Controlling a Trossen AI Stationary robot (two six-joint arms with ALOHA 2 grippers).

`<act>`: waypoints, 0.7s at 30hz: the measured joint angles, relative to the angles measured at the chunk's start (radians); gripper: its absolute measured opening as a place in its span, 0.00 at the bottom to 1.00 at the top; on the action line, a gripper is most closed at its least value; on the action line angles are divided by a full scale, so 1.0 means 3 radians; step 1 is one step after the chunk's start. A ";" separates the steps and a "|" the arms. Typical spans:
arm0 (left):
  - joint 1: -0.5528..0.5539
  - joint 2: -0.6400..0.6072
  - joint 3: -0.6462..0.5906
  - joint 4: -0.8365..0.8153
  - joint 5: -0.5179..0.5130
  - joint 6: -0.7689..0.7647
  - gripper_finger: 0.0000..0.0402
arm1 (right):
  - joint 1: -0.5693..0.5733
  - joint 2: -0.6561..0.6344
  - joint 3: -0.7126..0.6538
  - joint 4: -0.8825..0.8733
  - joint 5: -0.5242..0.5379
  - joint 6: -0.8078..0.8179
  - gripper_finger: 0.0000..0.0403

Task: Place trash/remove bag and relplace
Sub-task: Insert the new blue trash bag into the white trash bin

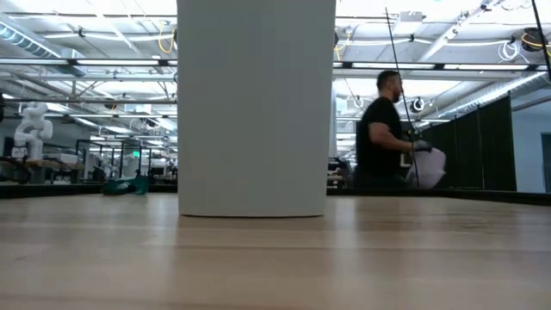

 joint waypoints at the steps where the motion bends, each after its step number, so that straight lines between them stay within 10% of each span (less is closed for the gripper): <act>1: -0.0046 0.0000 0.0000 0.0000 -0.0040 -0.0040 0.51 | 0.0002 0.0000 0.0000 -0.0002 0.0004 0.0024 0.00; 21: -0.0634 0.0000 -0.0017 -0.0211 -0.0560 -0.0425 0.51 | -0.0005 -0.0139 -0.0011 0.0084 -0.0386 0.0401 0.49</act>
